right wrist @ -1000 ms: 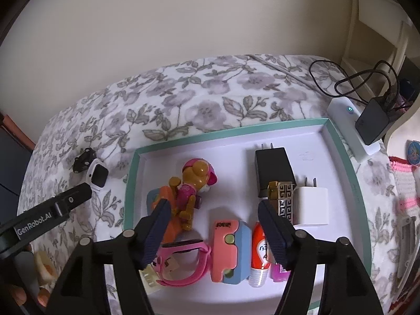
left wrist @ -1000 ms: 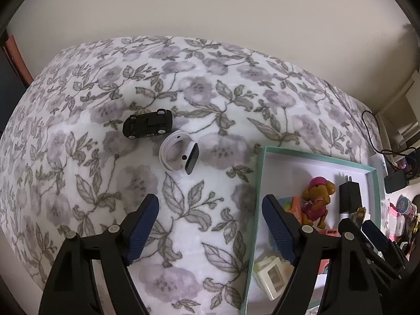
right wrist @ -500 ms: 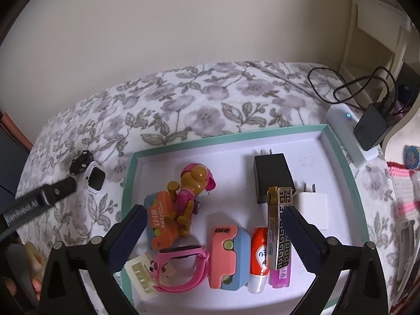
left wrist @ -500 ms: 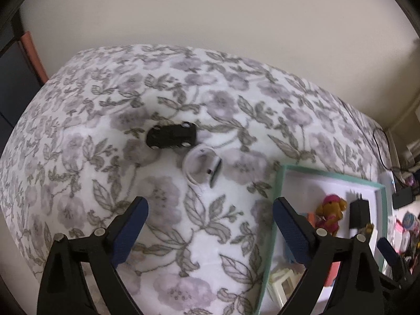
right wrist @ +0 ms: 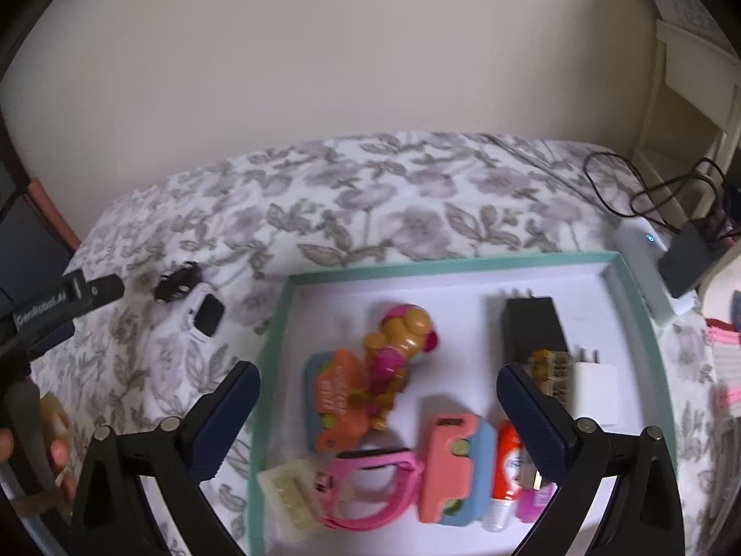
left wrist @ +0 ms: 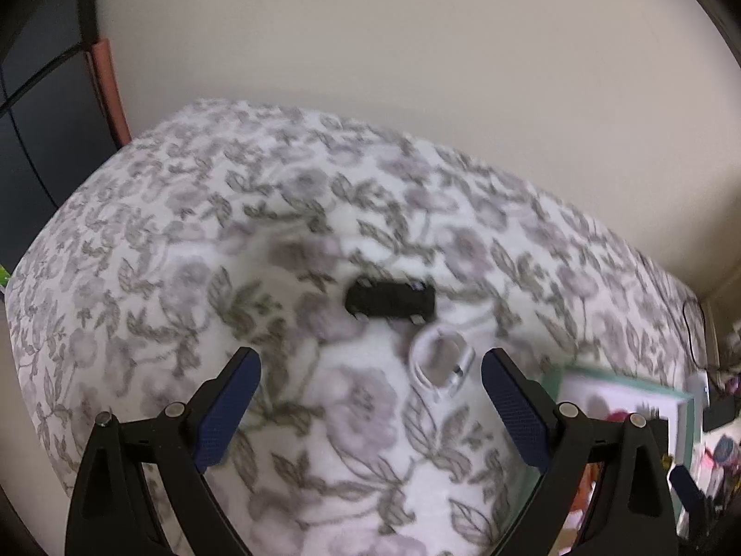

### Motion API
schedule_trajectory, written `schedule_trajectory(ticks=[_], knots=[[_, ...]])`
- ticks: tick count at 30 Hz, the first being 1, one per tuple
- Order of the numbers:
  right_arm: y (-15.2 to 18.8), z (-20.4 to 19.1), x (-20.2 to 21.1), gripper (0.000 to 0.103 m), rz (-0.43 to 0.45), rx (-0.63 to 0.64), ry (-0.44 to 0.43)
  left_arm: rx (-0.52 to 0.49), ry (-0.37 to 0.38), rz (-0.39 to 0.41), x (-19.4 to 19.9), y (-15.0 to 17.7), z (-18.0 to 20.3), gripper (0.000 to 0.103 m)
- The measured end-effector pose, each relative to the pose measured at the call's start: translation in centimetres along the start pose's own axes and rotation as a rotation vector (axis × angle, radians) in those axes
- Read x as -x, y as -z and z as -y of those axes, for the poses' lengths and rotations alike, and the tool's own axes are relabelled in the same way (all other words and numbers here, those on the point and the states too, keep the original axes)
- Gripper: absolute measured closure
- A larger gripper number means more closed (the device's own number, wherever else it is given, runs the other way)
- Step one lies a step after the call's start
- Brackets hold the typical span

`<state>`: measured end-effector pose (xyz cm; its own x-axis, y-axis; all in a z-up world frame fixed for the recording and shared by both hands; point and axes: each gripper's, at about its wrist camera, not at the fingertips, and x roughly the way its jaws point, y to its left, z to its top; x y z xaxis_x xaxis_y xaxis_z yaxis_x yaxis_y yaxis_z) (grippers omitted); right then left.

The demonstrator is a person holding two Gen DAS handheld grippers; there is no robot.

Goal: Organize rigid objects
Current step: 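Move both tools back toward the black toy car and white earbud case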

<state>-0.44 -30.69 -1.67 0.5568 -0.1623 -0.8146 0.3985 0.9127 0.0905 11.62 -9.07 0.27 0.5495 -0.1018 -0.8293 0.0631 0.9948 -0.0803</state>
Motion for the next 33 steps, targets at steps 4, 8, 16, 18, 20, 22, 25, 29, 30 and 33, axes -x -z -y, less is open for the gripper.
schedule_trajectory(ticks=[4, 8, 16, 18, 20, 22, 25, 29, 30, 33], knots=[[0.0, -1.1, -0.3, 0.000, -0.035, 0.003, -0.038, 0.057, 0.023, 0.019, 0.4, -0.7, -1.7, 0.007], [0.2, -2.0, -1.2, 0.000, -0.087, -0.017, -0.089, 0.081, 0.056, -0.003, 0.1, -1.0, -2.9, 0.006], [0.0, -4.4, -1.5, 0.000, -0.030, 0.021, -0.124, 0.078, 0.032, 0.036, 0.0, -1.7, -4.8, 0.006], [-0.2, -5.0, -1.5, 0.000, -0.010, 0.029, -0.132, 0.067, 0.030, 0.031, -0.2, -2.0, -5.1, 0.006], [-0.4, -5.7, -1.7, 0.000, -0.008, 0.040, -0.146, 0.063, 0.032, 0.008, -0.7, -2.3, -5.4, 0.006], [-0.7, -6.5, -1.9, 0.000, -0.010, 0.061, -0.138, 0.069, 0.042, -0.014, -1.3, -2.4, -5.8, 0.006], [-1.1, -7.7, -2.3, 0.000, -0.013, 0.083, -0.140, 0.062, 0.042, -0.056, -2.4, -2.7, -6.0, 0.006], [-1.8, -9.2, -3.1, 0.000, -0.016, 0.106, -0.166, 0.075, 0.057, -0.089, -3.7, -3.2, -6.5, 0.006], [-2.0, -9.6, -3.5, 0.000, -0.020, 0.111, -0.169, 0.082, 0.062, -0.095, -4.1, -3.3, -6.7, 0.006], [-2.6, -11.0, -4.9, 0.000, -0.043, 0.117, -0.189, 0.098, 0.061, -0.114, -5.2, -3.6, -7.1, 0.006]])
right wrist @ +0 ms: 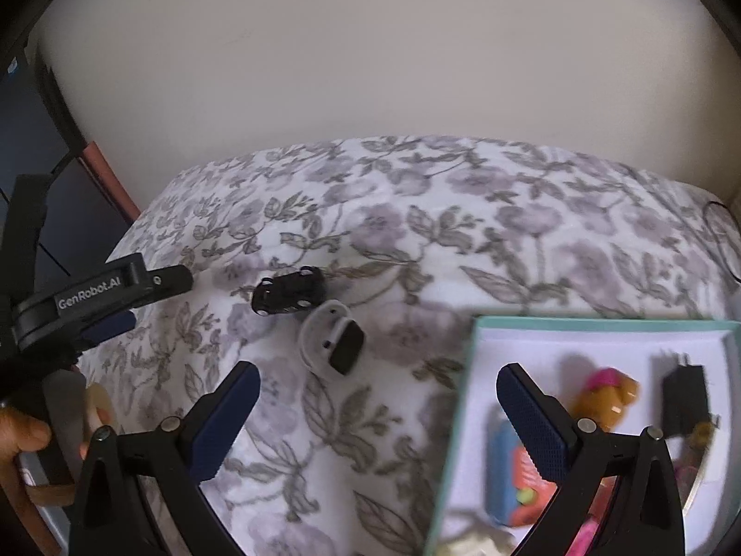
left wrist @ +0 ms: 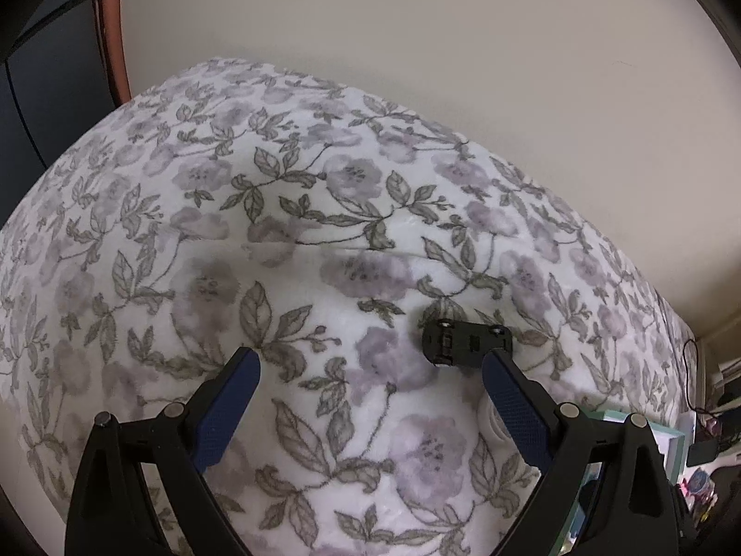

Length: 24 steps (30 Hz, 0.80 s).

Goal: Organize rigid objects
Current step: 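Move both tools back toward the black toy car and white earbud case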

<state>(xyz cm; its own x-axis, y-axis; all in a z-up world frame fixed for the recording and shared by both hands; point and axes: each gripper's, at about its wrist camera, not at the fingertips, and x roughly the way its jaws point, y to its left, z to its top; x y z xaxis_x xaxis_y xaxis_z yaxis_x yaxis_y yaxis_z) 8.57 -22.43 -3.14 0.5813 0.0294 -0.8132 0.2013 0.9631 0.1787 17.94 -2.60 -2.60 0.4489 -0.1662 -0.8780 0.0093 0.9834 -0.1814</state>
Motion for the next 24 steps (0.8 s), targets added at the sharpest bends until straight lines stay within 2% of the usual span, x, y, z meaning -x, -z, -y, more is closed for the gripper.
schedule_trajectory(ticks=[3, 14, 19, 24], knots=[[-0.5, -0.7, -1.7, 0.000, -0.024, 0.003, -0.016, 0.021, 0.005, -0.030, -1.4, -0.4, -0.4, 0.006], [-0.8, -2.6, -8.2, 0.000, -0.113, 0.057, 0.024, 0.049, 0.025, -0.096, -5.8, -1.8, -0.5, 0.006], [-0.7, -2.9, -9.9, 0.000, -0.132, 0.073, 0.045, 0.035, 0.032, -0.099, -6.5, -2.1, 0.0, 0.006], [-0.8, -3.5, -10.8, 0.000, -0.137, 0.100, 0.066, 0.024, 0.071, -0.101, -6.7, -2.2, 0.7, 0.006]])
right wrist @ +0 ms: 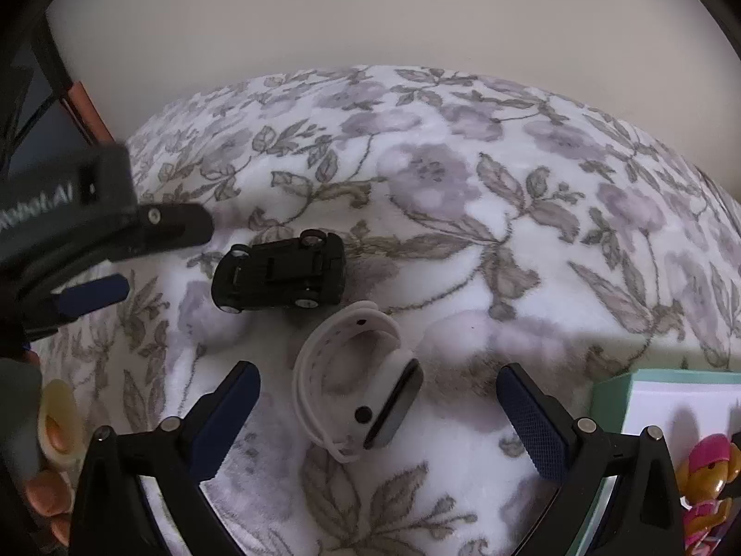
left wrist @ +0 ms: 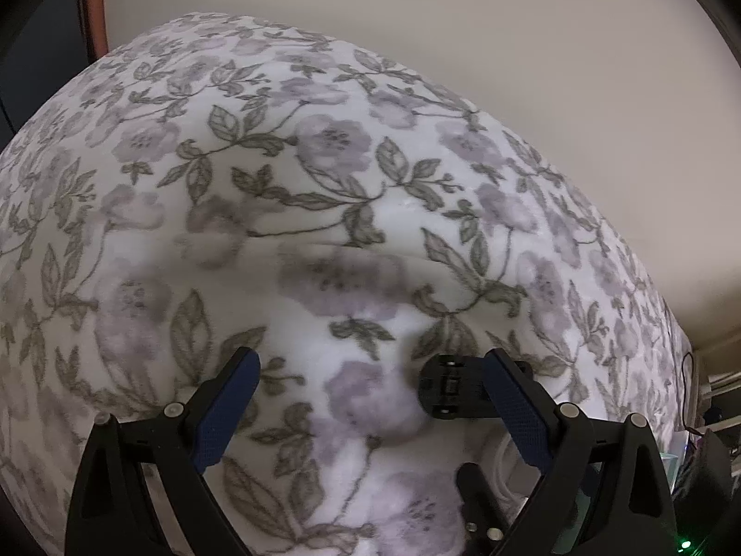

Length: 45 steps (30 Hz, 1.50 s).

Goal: Organize rigid objects
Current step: 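Move both tools back toward the black toy car and white earbud case, then grasp the black toy car with the left tool while the right tool grasps the white earbud case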

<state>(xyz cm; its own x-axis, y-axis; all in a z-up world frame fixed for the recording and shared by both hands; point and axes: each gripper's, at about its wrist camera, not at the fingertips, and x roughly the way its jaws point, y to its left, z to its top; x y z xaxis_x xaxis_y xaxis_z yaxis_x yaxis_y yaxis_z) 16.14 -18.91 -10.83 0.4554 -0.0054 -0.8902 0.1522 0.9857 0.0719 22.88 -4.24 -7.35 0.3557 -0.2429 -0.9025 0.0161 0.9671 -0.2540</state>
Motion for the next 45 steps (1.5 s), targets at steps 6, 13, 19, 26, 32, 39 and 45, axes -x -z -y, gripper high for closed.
schedule_trajectory(ticks=[6, 13, 19, 26, 32, 39, 45], knots=[[-0.1, 0.7, 0.3, 0.012, 0.010, -0.013, 0.041, -0.016, 0.044, -0.004, -0.3, 0.1, 0.9, 0.006], [-0.1, 1.8, 0.9, 0.020, 0.017, -0.025, 0.057, -0.040, 0.086, -0.022, -1.1, 0.4, 2.4, 0.006], [-0.1, 2.4, 1.4, 0.032, 0.026, -0.040, 0.039, -0.088, 0.109, -0.040, -1.9, 0.8, 3.9, 0.007], [0.0, 3.0, 1.8, 0.036, 0.035, -0.057, 0.019, -0.123, 0.101, -0.045, -2.6, 1.3, 5.1, 0.007], [0.0, 3.4, 2.0, 0.036, 0.034, -0.066, 0.009, -0.167, 0.075, -0.033, -2.9, 1.6, 6.2, 0.010], [0.1, 3.3, 2.0, 0.036, 0.032, -0.066, 0.008, -0.177, 0.061, -0.043, -3.5, 1.8, 6.2, 0.027], [0.2, 3.3, 2.0, 0.040, 0.030, -0.072, -0.002, -0.180, 0.067, -0.046, -3.4, 1.8, 6.1, 0.027]])
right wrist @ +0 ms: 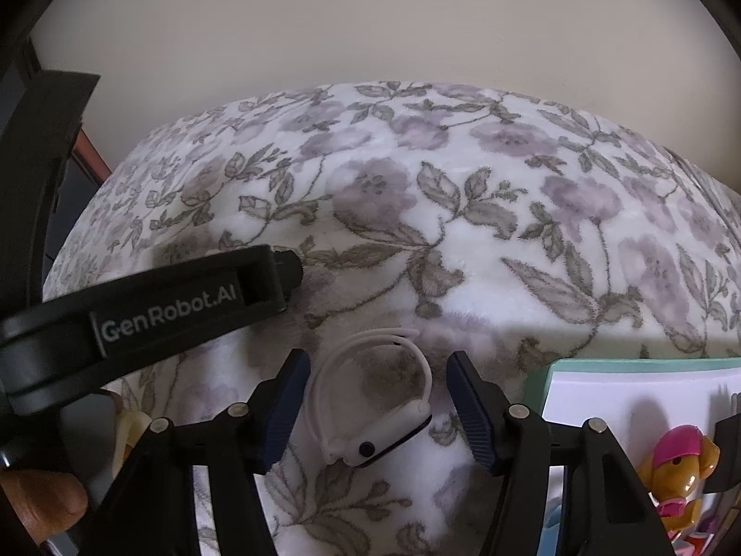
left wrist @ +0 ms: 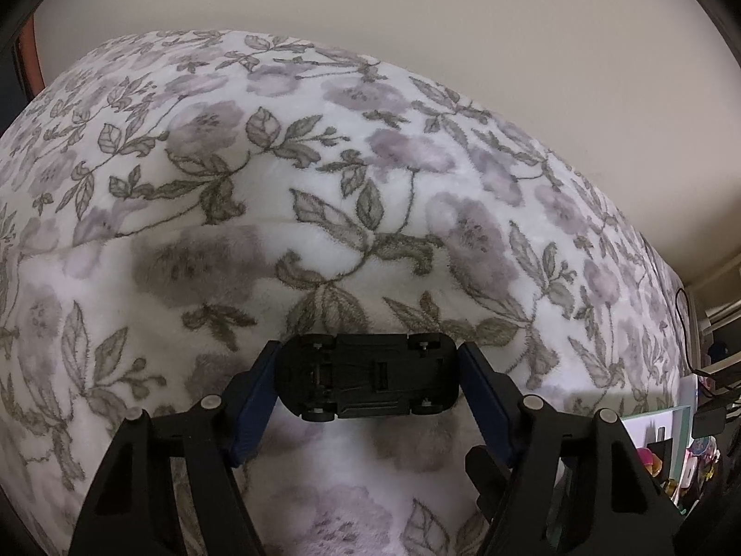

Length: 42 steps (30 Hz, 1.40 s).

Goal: Organize rigid objects
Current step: 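Grasp the black toy car with the left tool while the right tool grasps the white earbud case, then carry the black car and white earbud case over the tray with both tools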

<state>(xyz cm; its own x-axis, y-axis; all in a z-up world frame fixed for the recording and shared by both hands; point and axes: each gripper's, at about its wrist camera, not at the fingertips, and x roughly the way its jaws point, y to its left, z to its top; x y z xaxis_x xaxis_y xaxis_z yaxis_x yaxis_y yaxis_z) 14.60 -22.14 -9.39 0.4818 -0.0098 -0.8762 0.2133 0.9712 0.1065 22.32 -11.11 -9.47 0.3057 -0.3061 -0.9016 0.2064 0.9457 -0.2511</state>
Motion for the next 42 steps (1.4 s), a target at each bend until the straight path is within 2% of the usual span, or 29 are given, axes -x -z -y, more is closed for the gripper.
schedule_trajectory(ticks=[4, 12, 18, 28, 42], knots=[[0.1, -0.3, 0.2, 0.048, -0.002, 0.007, -0.012, 0.013, 0.002, -0.003, 0.1, -0.1, -0.2, 0.027], [0.5, -0.3, 1.3, 0.048, -0.005, 0.022, -0.001, 0.037, -0.007, -0.005, 1.4, 0.0, -0.4, 0.027], [1.3, 0.2, 2.9, 0.049, -0.019, 0.008, 0.012, 0.032, -0.012, 0.010, 3.8, 0.5, 0.2, 0.027], [2.7, 1.6, 8.4, 0.049, 0.015, -0.062, -0.011, -0.029, -0.042, 0.062, 8.6, 2.1, 2.3, 0.027], [6.6, 4.4, 14.7, 0.049, 0.057, -0.122, -0.001, -0.077, -0.008, 0.137, 14.1, 6.4, 5.1, 0.027]])
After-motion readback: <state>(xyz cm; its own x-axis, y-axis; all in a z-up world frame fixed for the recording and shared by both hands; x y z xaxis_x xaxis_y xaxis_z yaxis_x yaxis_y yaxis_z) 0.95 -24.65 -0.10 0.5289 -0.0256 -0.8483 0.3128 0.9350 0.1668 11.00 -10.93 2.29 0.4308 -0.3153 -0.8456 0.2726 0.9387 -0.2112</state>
